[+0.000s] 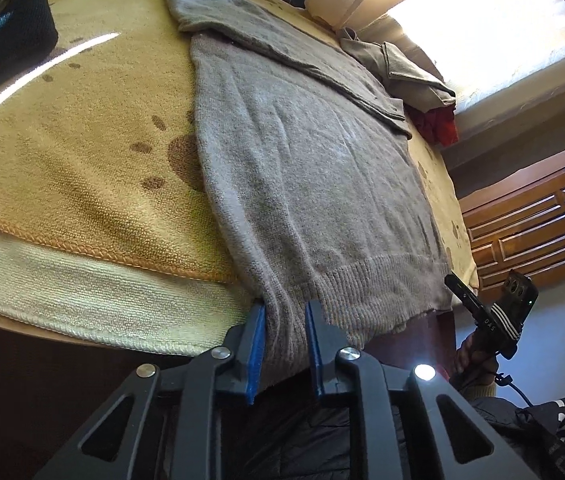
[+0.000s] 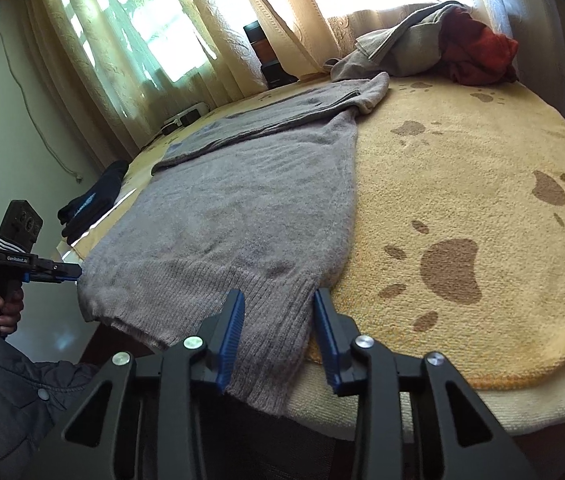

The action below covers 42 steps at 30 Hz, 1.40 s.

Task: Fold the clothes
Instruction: 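Close both grippers on the ribbed hem, then lift the hem with both grippers and fold it over toward the collar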

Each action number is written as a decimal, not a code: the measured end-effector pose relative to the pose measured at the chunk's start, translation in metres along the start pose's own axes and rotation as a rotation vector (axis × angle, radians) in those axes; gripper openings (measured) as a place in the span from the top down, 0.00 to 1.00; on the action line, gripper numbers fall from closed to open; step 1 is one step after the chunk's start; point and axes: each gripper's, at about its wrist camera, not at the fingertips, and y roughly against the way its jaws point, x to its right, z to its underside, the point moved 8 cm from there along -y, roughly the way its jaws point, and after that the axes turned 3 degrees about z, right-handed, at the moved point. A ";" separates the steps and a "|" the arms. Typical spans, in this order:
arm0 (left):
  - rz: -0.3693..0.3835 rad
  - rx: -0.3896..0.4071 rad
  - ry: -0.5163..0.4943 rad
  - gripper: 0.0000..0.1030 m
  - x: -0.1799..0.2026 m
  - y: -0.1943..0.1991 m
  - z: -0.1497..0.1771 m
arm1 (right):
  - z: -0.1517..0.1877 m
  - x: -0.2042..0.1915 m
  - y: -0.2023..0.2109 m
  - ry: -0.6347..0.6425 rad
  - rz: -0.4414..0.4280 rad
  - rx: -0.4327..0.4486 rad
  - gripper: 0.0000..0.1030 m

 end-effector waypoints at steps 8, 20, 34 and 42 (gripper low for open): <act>-0.065 -0.003 -0.007 0.87 -0.008 -0.007 0.001 | 0.002 0.002 -0.001 -0.001 -0.017 0.003 0.66; -0.022 0.044 0.021 0.93 -0.010 -0.006 -0.001 | 0.001 -0.001 -0.002 0.005 0.098 0.003 0.73; 0.167 0.212 0.033 0.95 0.020 0.010 -0.036 | -0.049 -0.026 0.015 -0.005 -0.001 0.024 0.92; 0.216 0.285 0.012 0.95 0.028 0.032 -0.070 | -0.092 -0.043 0.010 0.077 -0.009 0.062 0.92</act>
